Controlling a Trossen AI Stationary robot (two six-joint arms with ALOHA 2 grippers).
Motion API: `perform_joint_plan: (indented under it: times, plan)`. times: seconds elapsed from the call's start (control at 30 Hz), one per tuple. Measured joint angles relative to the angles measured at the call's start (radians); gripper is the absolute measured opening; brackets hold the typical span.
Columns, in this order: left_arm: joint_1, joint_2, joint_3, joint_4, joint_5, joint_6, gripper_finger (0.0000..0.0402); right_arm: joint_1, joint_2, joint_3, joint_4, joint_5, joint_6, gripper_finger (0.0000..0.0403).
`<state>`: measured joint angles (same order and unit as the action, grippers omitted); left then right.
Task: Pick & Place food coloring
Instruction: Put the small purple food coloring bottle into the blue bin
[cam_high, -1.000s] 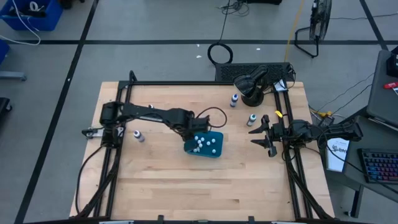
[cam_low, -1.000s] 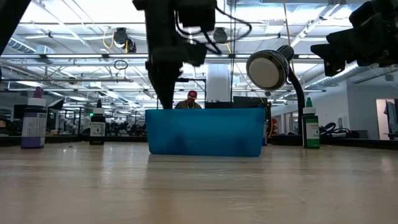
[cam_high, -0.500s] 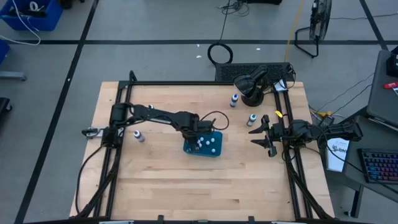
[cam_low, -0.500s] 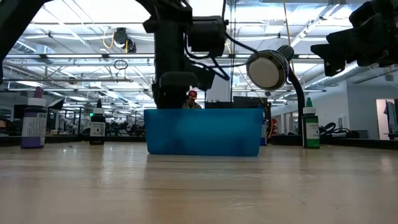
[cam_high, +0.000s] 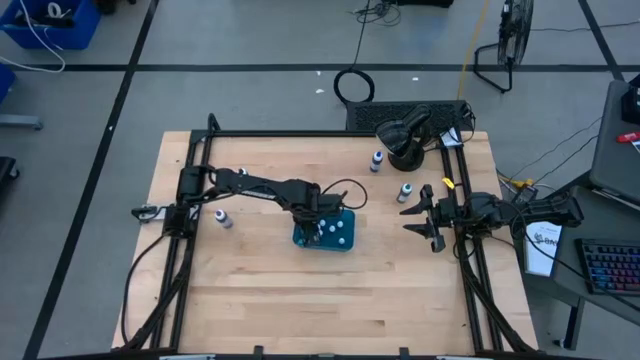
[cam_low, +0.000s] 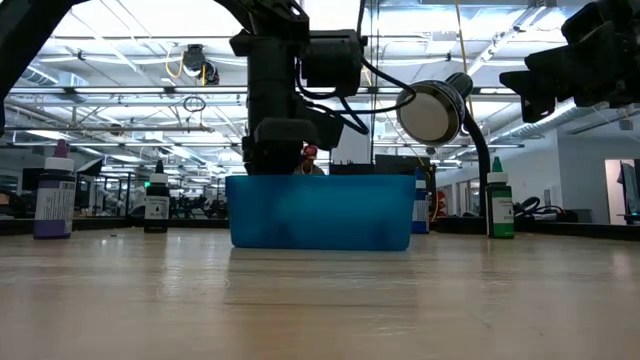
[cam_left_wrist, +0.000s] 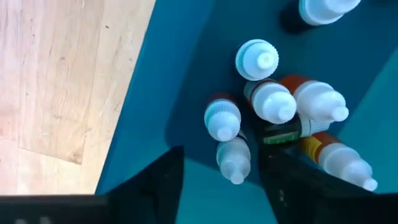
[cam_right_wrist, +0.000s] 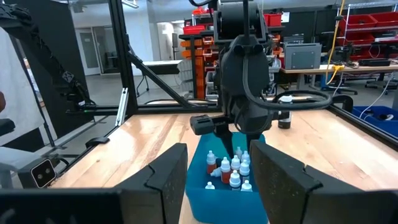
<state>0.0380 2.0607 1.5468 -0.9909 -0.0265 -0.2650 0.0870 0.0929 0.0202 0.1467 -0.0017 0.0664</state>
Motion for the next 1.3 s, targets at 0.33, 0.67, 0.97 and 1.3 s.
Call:
perform_joint_plan:
  times: [0.33,0.67,0.97,1.3]
  plan:
    - [0.0,-0.116,0.003,-0.017,-0.007,-0.011,0.0244,0.0,0.0,0.0,0.001,0.0,0.0,0.0165]
    - [-0.008,-0.411,0.0,-0.468,-0.167,-0.234,0.0245,0.0,0.0,0.0,0.0,0.0,0.0,0.0166]
    - [-0.009,-0.652,-0.029,-0.579,-0.172,-0.497,0.0246,0.0,0.0,0.0,0.0,0.0,0.0,0.0165]
    - [-0.007,-0.75,-0.347,-0.58,-0.116,-0.634,0.0246,0.0,0.0,0.0,0.0,0.0,0.0,0.0167]
